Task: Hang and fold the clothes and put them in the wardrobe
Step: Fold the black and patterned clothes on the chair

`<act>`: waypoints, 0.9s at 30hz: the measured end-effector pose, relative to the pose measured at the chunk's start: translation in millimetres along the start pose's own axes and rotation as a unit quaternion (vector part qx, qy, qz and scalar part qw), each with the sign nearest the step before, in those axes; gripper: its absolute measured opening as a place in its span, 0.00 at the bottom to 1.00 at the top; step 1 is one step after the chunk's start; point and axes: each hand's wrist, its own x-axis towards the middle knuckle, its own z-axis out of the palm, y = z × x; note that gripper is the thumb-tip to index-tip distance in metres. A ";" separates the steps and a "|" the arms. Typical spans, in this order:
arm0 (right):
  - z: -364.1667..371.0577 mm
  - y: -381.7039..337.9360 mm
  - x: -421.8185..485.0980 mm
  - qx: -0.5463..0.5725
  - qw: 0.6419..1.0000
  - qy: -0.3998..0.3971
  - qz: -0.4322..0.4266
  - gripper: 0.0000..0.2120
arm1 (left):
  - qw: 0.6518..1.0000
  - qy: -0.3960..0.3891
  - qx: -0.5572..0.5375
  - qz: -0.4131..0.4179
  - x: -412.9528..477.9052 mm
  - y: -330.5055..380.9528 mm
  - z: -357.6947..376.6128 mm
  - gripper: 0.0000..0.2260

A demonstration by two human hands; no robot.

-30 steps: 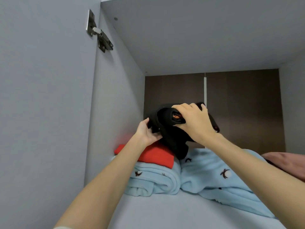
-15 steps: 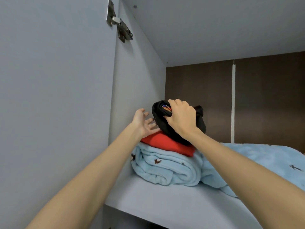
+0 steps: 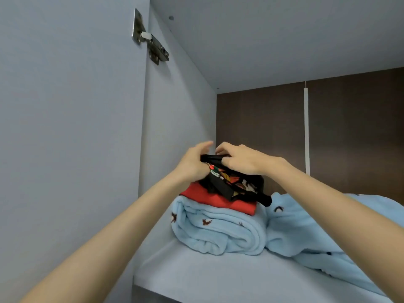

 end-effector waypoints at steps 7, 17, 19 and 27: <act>19.1 44.3 -3.1 0.125 0.984 0.015 0.127 0.21 | 0.951 -0.039 0.302 0.051 11.7 -24.4 12.2 0.31; 85.2 40.2 5.8 0.091 0.983 0.056 0.147 0.22 | 0.931 -0.068 0.358 -0.016 7.5 -54.2 19.9 0.26; 66.7 44.7 4.5 0.091 0.984 -0.003 0.153 0.29 | 0.925 -0.079 0.372 -0.021 9.5 -46.1 16.0 0.25; 12.0 57.2 35.6 0.154 0.976 0.105 0.115 0.20 | 0.944 0.000 0.331 0.003 40.9 -13.9 13.1 0.18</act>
